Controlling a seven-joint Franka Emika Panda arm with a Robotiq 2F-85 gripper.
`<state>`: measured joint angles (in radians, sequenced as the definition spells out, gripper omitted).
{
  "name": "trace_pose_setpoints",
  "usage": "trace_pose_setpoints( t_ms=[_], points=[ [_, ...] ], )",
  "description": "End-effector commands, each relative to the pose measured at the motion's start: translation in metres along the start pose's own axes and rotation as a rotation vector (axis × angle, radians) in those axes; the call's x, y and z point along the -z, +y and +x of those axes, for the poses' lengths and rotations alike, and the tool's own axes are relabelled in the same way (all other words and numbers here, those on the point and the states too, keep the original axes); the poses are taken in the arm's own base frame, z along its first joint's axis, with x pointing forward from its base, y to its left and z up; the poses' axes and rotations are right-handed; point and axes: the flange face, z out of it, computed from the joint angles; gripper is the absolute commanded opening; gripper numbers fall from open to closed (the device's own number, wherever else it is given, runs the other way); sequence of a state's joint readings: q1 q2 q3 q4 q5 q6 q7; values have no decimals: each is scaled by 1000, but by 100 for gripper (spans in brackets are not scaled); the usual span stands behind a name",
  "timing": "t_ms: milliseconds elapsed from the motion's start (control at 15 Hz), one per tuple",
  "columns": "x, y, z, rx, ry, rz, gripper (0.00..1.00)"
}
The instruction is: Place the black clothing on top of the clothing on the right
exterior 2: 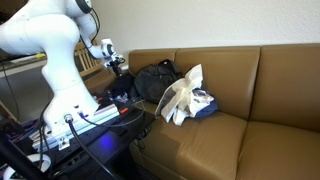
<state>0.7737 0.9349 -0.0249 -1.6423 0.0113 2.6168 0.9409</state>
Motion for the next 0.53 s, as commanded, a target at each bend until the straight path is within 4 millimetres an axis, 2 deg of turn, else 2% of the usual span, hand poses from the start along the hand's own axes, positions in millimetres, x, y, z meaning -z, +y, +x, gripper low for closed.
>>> trace_pose_setpoints(
  t_ms=[0, 133, 267, 333, 467],
  points=[
    [-12, -5, 2, -5, -53, -39, 100],
    [-27, -5, -1, 2, -89, -85, 100],
    [-21, -11, -1, 11, -54, -86, 100],
    [-23, -5, -4, 11, -59, -75, 100],
    [-24, -9, -3, 15, -54, -71, 100]
  ],
)
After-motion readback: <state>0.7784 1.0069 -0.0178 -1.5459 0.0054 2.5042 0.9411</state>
